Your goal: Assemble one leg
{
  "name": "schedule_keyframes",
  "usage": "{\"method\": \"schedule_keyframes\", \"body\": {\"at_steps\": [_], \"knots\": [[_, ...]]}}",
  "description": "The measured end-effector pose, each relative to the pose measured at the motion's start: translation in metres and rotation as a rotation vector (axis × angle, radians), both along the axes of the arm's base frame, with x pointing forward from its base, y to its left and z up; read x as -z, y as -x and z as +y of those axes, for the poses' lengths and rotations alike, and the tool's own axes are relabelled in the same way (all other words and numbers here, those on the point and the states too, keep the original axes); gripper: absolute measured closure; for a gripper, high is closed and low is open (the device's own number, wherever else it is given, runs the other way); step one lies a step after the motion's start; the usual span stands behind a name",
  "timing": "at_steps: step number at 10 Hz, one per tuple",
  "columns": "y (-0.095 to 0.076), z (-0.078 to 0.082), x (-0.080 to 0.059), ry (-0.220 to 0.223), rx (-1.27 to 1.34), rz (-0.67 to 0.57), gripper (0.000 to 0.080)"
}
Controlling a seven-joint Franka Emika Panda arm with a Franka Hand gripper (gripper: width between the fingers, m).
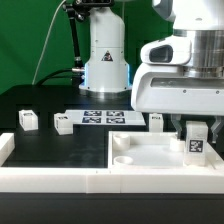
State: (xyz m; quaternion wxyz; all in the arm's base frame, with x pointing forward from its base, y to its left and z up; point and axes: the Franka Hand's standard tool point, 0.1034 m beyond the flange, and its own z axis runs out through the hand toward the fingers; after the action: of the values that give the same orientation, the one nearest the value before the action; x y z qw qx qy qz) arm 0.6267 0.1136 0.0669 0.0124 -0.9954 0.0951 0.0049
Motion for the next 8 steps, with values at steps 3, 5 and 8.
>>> {"method": "schedule_keyframes", "body": {"at_steps": [3,5,8], "knots": [[0.001,-0.003,0.000,0.002,0.230,0.001,0.0511],[0.002,-0.008,0.000,0.014,0.384,0.003,0.0508],[0.005,-0.025,-0.001,0.050,0.582,0.013,0.0499]]}}
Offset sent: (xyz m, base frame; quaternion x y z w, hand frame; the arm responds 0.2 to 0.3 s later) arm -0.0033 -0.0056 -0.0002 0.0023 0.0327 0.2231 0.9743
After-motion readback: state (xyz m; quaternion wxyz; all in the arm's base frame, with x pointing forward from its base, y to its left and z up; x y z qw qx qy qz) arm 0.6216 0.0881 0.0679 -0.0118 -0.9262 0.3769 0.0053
